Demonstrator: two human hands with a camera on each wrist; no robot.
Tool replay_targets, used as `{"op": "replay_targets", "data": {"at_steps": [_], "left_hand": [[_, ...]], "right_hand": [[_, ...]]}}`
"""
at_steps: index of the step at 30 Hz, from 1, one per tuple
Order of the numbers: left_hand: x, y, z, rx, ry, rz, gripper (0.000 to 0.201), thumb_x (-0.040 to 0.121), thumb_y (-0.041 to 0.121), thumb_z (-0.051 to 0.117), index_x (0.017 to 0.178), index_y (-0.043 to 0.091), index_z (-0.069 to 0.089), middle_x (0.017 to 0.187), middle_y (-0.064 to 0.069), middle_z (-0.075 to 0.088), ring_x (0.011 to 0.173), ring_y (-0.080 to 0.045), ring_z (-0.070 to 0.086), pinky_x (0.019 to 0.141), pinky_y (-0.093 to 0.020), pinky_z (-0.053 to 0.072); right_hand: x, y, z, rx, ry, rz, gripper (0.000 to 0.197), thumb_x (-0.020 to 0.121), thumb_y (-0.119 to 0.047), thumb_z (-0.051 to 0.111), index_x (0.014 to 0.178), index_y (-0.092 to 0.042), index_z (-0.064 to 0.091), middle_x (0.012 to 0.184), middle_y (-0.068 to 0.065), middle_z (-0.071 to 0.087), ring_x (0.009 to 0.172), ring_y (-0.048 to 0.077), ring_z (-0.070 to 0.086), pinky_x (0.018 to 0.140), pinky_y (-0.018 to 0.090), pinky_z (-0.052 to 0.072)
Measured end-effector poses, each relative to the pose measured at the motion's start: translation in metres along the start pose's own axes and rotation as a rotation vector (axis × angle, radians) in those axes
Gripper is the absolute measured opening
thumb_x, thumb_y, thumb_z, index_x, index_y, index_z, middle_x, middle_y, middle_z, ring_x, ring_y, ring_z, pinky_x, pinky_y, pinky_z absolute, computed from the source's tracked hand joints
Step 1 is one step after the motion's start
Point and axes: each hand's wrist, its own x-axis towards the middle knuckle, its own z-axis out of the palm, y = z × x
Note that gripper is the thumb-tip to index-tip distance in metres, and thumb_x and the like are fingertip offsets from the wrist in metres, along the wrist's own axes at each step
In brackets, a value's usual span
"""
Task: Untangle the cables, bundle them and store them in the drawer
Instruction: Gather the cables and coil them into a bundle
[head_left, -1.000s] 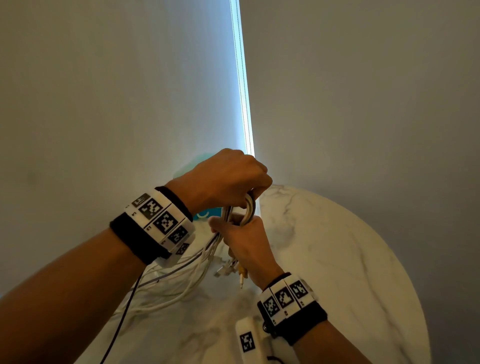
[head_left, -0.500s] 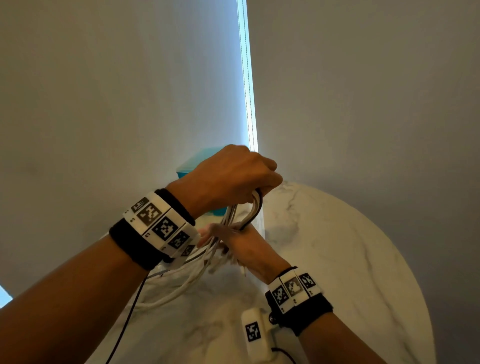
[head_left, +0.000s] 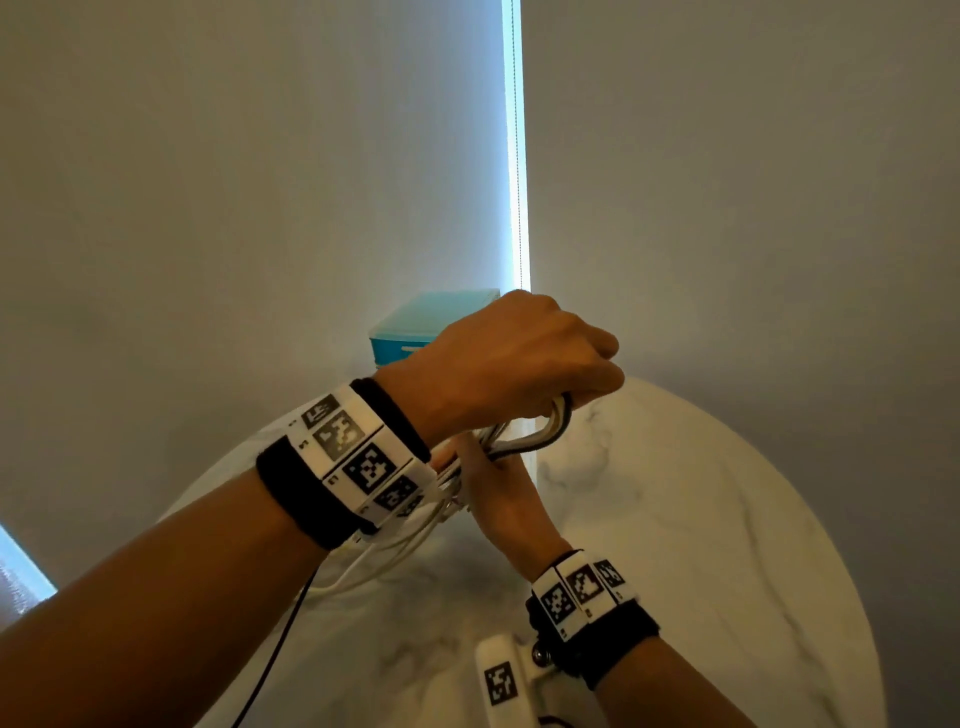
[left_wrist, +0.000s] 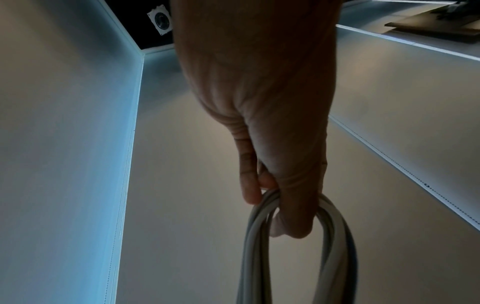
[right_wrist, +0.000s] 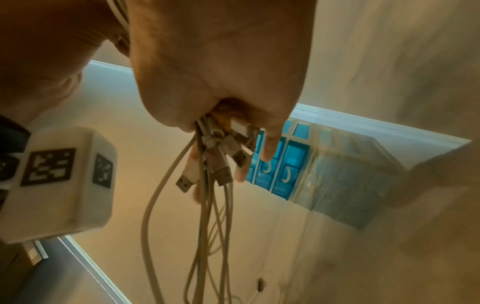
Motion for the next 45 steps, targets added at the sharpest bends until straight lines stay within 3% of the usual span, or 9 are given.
{"op": "replay_targets", "data": {"at_steps": [4,8,13,17,20,26,29,35,45], "left_hand": [[-0.025,-0.003,0.006,-0.258,0.013,-0.343,0.038,0.083,0.017,0.081,0.113,0.037,0.069,0.115,0.011,0.062,0.103,-0.009,0.058,0.081,-0.028,0.054],[-0.08,0.007,0.049,-0.843,-0.151,-0.914,0.092,0.085,0.079,0.064,0.159,0.047,0.02,0.165,0.011,0.028,0.147,-0.016,0.043,0.114,-0.047,0.05],[-0.11,0.015,0.079,-0.937,-0.434,-1.072,0.148,0.064,0.098,0.064,0.168,0.027,-0.012,0.177,0.007,0.001,0.159,-0.019,0.022,0.128,-0.047,0.031],[-0.108,0.015,0.071,-1.046,-0.448,-1.027,0.145,0.07,0.082,0.079,0.168,0.03,-0.015,0.165,0.003,0.043,0.143,-0.016,0.052,0.118,-0.036,0.044],[-0.098,0.017,0.064,-0.989,-0.393,-0.931,0.084,0.092,0.076,0.056,0.155,0.02,0.046,0.138,0.001,0.07,0.116,-0.009,0.068,0.106,-0.032,0.056],[-0.085,0.03,0.077,-0.959,-0.313,-0.849,0.086,0.087,0.088,0.03,0.124,0.02,0.068,0.11,0.004,0.069,0.094,-0.008,0.07,0.088,-0.029,0.062],[-0.09,0.026,0.079,-0.912,-0.202,-0.813,0.058,0.096,0.075,0.043,0.118,0.026,0.064,0.115,0.005,0.061,0.09,-0.011,0.072,0.074,-0.023,0.061],[-0.096,0.004,0.074,-1.181,-0.417,-0.778,0.048,0.098,0.065,0.055,0.126,0.029,0.067,0.112,-0.001,0.076,0.092,-0.025,0.076,0.09,-0.039,0.065],[-0.094,0.009,0.086,-1.134,-0.405,-0.89,0.018,0.103,0.033,0.066,0.111,0.02,0.075,0.092,0.0,0.078,0.07,-0.007,0.069,0.069,-0.022,0.057]], "right_hand": [[0.004,-0.006,-0.011,0.047,0.029,0.001,0.054,0.116,-0.039,0.037,0.088,-0.013,0.075,0.076,0.002,0.08,0.064,0.008,0.072,0.063,0.018,0.054],[0.009,-0.005,-0.018,0.208,0.122,-0.039,0.031,0.114,-0.034,0.047,0.129,-0.018,0.069,0.1,-0.006,0.081,0.089,0.009,0.077,0.066,0.016,0.057],[0.012,-0.006,-0.021,0.248,0.166,0.105,0.04,0.114,-0.046,0.045,0.106,-0.041,0.083,0.11,-0.012,0.082,0.108,0.012,0.077,0.087,0.034,0.064],[0.009,-0.011,-0.025,0.456,0.114,0.199,0.048,0.112,-0.053,0.042,0.124,-0.028,0.081,0.13,-0.009,0.076,0.118,0.014,0.074,0.092,0.034,0.062],[0.008,-0.013,-0.024,0.574,0.103,0.19,0.046,0.111,-0.053,0.04,0.132,-0.034,0.076,0.139,-0.011,0.07,0.124,0.012,0.067,0.094,0.033,0.058],[0.01,-0.013,-0.02,0.623,0.131,0.183,0.056,0.103,-0.064,0.043,0.151,-0.04,0.059,0.162,0.009,0.05,0.15,0.033,0.047,0.1,0.042,0.052],[0.013,-0.015,-0.028,0.64,0.114,0.181,0.063,0.093,-0.069,0.05,0.151,-0.045,0.057,0.158,0.005,0.056,0.143,0.032,0.056,0.097,0.042,0.058],[0.015,-0.015,-0.021,0.669,0.008,0.137,0.093,0.077,-0.064,0.059,0.164,-0.04,0.037,0.132,-0.006,0.068,0.107,0.015,0.075,0.074,0.036,0.066],[0.016,-0.012,-0.019,0.578,0.121,0.303,0.024,0.097,-0.055,0.069,0.119,-0.049,0.061,0.093,-0.012,0.082,0.079,0.011,0.081,0.072,0.04,0.067]]}}
